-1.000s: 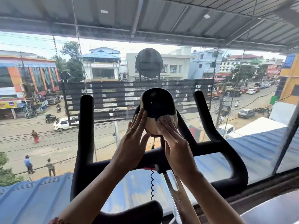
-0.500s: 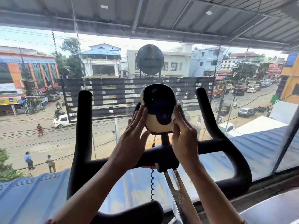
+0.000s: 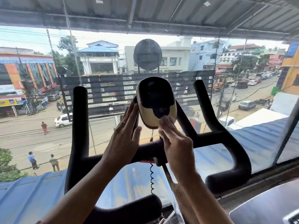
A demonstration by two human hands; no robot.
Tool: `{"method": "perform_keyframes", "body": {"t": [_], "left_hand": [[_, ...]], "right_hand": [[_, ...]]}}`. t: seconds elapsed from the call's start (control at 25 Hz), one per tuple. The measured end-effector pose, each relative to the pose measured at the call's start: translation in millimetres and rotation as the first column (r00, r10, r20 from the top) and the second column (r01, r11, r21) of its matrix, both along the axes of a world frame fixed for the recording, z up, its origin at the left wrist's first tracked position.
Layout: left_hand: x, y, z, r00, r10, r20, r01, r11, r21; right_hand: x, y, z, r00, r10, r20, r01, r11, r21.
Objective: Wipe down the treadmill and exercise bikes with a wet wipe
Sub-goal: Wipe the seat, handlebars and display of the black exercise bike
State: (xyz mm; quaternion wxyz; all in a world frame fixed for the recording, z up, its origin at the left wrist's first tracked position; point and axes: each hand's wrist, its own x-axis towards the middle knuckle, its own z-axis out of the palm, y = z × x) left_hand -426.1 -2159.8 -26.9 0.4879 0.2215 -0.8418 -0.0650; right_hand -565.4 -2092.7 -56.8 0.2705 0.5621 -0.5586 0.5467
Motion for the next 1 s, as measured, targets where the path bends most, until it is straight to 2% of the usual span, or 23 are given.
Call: {"method": "perform_keyframes", "body": {"t": [0.04, 0.08, 0.24, 0.36, 0.48, 0.52, 0.56, 0.64, 0.76, 0.84, 1.0], "left_hand": [[-2, 1, 0, 1.0, -0.007, 0.024, 0.008, 0.999, -0.034], [-5, 1, 0, 0.999, -0.016, 0.044, 0.019, 0.997, -0.071], [-16, -5, 5, 0.998, -0.016, 0.053, 0.02, 0.997, -0.076], [-23, -11, 19, 0.999, -0.028, 0.031, 0.031, 0.995, -0.09], [-33, -19, 43, 0.998, -0.016, -0.055, 0.015, 1.0, -0.026], [-36, -20, 52, 0.997, -0.007, -0.08, 0.006, 1.0, -0.012], [-38, -23, 57, 0.996, 0.003, -0.094, -0.003, 1.0, 0.002], [-40, -24, 60, 0.995, 0.028, -0.098, -0.022, 0.998, 0.064], [-43, -22, 51, 0.989, 0.051, -0.142, -0.037, 0.995, 0.095], [-46, -22, 49, 0.984, 0.046, -0.173, -0.037, 0.998, 0.055], [-49, -25, 46, 0.984, 0.043, -0.175, -0.042, 0.999, 0.008]], "right_hand": [[-4, -3, 1, 0.987, 0.031, 0.16, -0.023, 0.999, -0.049], [-4, -6, 3, 0.969, 0.065, 0.239, -0.05, 0.996, -0.071], [-13, -13, 22, 0.971, 0.171, 0.167, -0.17, 0.985, -0.022], [-32, -32, 71, 0.96, 0.18, 0.215, -0.199, 0.978, 0.068], [-29, -53, 117, 0.956, 0.29, -0.049, -0.273, 0.936, 0.224], [-28, -57, 128, 0.93, 0.35, -0.115, -0.305, 0.907, 0.29], [-31, -60, 137, 0.915, 0.388, -0.111, -0.33, 0.878, 0.347], [-45, -63, 147, 0.938, 0.336, 0.084, -0.343, 0.866, 0.364], [-53, -58, 134, 0.939, 0.102, 0.328, -0.22, 0.912, 0.347], [-42, -40, 111, 0.936, 0.038, 0.349, -0.168, 0.921, 0.351], [-26, 9, 72, 0.952, 0.065, 0.3, -0.17, 0.926, 0.337]]}}
